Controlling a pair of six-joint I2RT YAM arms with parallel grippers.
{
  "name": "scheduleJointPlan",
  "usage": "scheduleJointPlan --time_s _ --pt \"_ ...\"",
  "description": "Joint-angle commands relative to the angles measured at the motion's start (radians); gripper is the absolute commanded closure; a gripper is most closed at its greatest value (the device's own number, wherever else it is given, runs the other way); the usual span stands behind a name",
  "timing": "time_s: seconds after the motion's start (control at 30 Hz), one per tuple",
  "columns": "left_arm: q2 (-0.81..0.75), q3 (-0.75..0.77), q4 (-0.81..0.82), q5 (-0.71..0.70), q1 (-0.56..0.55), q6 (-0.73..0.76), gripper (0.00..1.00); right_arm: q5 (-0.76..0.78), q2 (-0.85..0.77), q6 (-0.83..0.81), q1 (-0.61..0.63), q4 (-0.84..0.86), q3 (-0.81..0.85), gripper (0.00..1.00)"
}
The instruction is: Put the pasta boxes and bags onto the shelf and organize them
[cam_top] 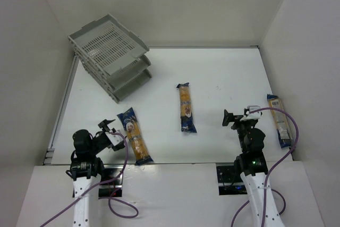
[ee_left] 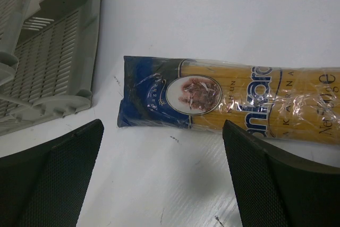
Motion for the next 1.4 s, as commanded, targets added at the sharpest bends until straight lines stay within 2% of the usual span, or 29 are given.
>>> scheduleJointPlan --time_s 0.0,0.1,0.17,0.2,0.27,0.3,0.33,0.37,0.4,0.43,0.47,0.5,0.57,0.63,0.67,0.7,0.77,0.8,0.83,0.87,0.9,0.93,0.97,1.0,1.07,1.1,1.13,1.3,1.37 --pt "-0.024 0.017 0.009 0.036 -0.004 0.027 0.0 0.01 -0.011 0.011 -0.006 0.018 -0.026 0.0" --pt "-0.024 0.017 0.02 0.056 -0.004 0.027 0.0 0.01 -0.011 0.011 -0.006 0.018 -0.026 0.0" --pt "-0.024 0.017 0.029 0.104 -0.004 0.091 0.0 -0.033 -0.011 -0.044 -0.006 0.018 -0.008 0.0" --pt "-0.024 0.017 -0.018 0.128 -0.004 0.208 0.0 -0.187 -0.011 -0.191 -0.006 0.065 0.001 0.0" --pt "-0.024 0.037 -0.064 0.221 -0.004 0.423 0.0 -0.204 -0.011 -0.242 -0.006 0.124 0.05 0.0" --pt "-0.024 0.048 -0.077 0.222 -0.004 0.527 0.0 -0.242 -0.011 -0.304 -0.006 0.156 0.065 0.0" --pt "-0.024 0.048 -0.109 0.146 -0.004 0.847 0.0 -0.348 -0.011 -0.753 -0.006 0.126 0.094 0.0" --pt "-0.024 0.058 -0.109 0.081 -0.004 1.018 0.0 -0.488 -0.011 -1.059 -0.006 -0.084 0.105 0.0" --pt "-0.024 0.043 -0.042 -0.06 -0.004 1.24 0.0 -0.468 -0.011 -1.444 -0.006 -0.177 0.105 0.0" --pt "-0.024 0.031 -0.007 -0.126 -0.004 1.313 0.0 -0.417 -0.011 -1.484 -0.006 -0.21 0.093 0.0" --pt "-0.024 0.019 0.039 -0.227 -0.004 1.391 0.0 -0.309 -0.011 -1.421 -0.006 -0.13 0.073 0.0" --pt "-0.024 0.028 0.04 -0.255 -0.004 1.366 0.0 -0.203 -0.011 -1.373 -0.006 0.038 0.053 0.0" --pt "-0.024 0.081 0.04 -0.27 -0.004 1.232 0.0 -0.141 -0.002 -1.258 -0.006 0.174 0.068 0.0" --pt "-0.024 0.147 0.04 -0.27 -0.004 1.075 0.0 -0.141 0.026 -1.268 -0.006 0.045 0.127 0.0" --pt "-0.024 0.198 0.064 -0.27 -0.004 0.908 0.0 -0.126 0.081 -1.197 0.003 -0.015 0.203 0.0" --pt "-0.024 0.247 0.074 -0.27 -0.004 0.737 0.0 -0.093 0.197 -1.153 0.003 -0.085 0.283 0.0" --pt "-0.007 0.293 0.112 -0.292 -0.004 0.517 0.0 -0.052 0.411 -0.915 0.014 -0.127 0.408 0.0" --pt "0.011 0.317 0.112 -0.321 -0.004 0.439 0.0 0.008 0.563 -0.788 0.026 -0.237 0.628 0.0" --pt "0.077 0.34 0.112 -0.345 -0.004 0.277 0.0 0.023 0.93 -0.644 0.026 -0.343 0.776 0.0" --pt "0.126 0.367 0.112 -0.373 -0.004 0.187 0.0 -0.005 1.101 -0.51 0.036 -0.47 0.929 0.0" --pt "0.184 0.421 0.112 -0.445 -0.004 0.083 0.0 -0.091 1.223 -0.368 0.037 -0.588 1.158 0.0" --pt "0.314 0.483 0.135 -0.511 -0.004 -0.124 0.0 -0.256 1.33 -0.239 0.091 -0.677 1.252 0.0" --pt "0.368 0.483 0.135 -0.511 -0.013 -0.201 0.0 -0.257 1.359 -0.195 0.153 -0.678 1.268 0.0" --pt "0.449 0.529 0.124 -0.511 -0.013 -0.261 0.0 -0.183 1.385 -0.15 0.231 -0.64 1.268 0.0" --pt "0.465 0.54 0.136 -0.499 -0.013 -0.427 0.0 -0.144 1.481 -0.076 0.354 -0.616 1.268 0.0" --pt "0.443 0.54 0.173 -0.499 -0.013 -0.474 0.0 -0.144 1.52 0.018 0.4 -0.615 1.268 0.0" --pt "0.394 0.495 0.211 -0.523 0.006 -0.63 0.0 -0.227 1.686 0.259 0.421 -0.593 1.303 0.0" --pt "0.393 0.471 0.232 -0.495 0.054 -0.68 0.0 -0.107 1.802 0.287 0.546 -0.594 1.365 0.0" --pt "0.393 0.46 0.232 -0.485 0.063 -0.68 0.0 -0.107 1.863 0.31 0.557 -0.58 1.365 0.0"
